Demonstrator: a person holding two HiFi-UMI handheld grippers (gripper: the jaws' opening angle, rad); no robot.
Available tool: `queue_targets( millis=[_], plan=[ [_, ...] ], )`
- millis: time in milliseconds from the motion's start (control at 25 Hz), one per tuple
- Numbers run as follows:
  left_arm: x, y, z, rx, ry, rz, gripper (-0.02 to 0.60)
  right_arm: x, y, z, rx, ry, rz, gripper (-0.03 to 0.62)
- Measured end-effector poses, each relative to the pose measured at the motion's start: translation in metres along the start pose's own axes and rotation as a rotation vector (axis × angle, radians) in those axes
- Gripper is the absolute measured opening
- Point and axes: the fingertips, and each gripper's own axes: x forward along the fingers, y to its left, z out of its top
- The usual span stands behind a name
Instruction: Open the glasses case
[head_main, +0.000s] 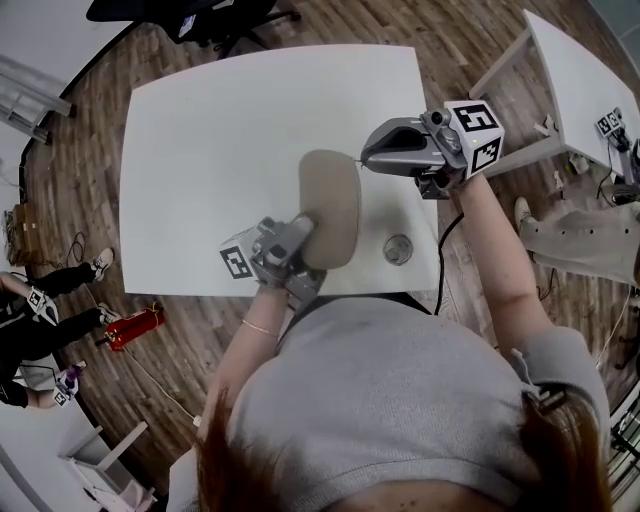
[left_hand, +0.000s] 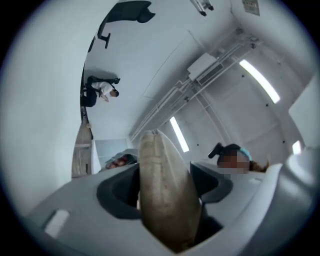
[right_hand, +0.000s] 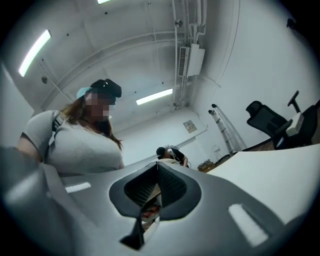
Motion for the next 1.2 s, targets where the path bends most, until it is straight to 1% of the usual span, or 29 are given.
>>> queue_targets(
  millis=[120,200,320,480,720,800,1000,1080,1200],
  plan=[
    [0.002,0.003,0.001,0.020,0.004,0.048,0.308,-0.007,-0.001,-0.007,0.017,-0.054,-0.057,0.006],
    [0.005,0.003,0.007,0.032,-0.063,0.054,0.307,-0.007,-0.001,-0.009,0.019,-0.074,-0.073,0.006],
    [0.002,0.003,0.020,0.025,-0.187,0.059,0.304,0.001,0.003,-0.016,-0.014,-0.028,-0.094,0.006],
    [0.000,0.007,0.042,0.049,-0.263,0.110,0.305,0.012,0.007,-0.029,-0.034,0.041,-0.125,0.006],
    [0.010,0.015,0.059,0.103,-0.298,0.169,0.305,0.012,0.019,-0.049,0.009,0.045,-0.132,0.006],
    [0.011,0.017,0.063,0.120,-0.307,0.188,0.305,0.015,0.022,-0.058,0.025,0.066,-0.139,0.006],
    [0.009,0.021,0.068,0.143,-0.329,0.227,0.305,0.036,0.029,-0.083,0.047,0.165,-0.144,0.006],
    [0.008,0.025,0.067,0.146,-0.335,0.248,0.305,0.042,0.029,-0.090,0.057,0.179,-0.149,0.006],
    [0.004,0.029,0.067,0.151,-0.349,0.286,0.305,0.045,0.028,-0.095,0.063,0.173,-0.174,0.006]
  ],
)
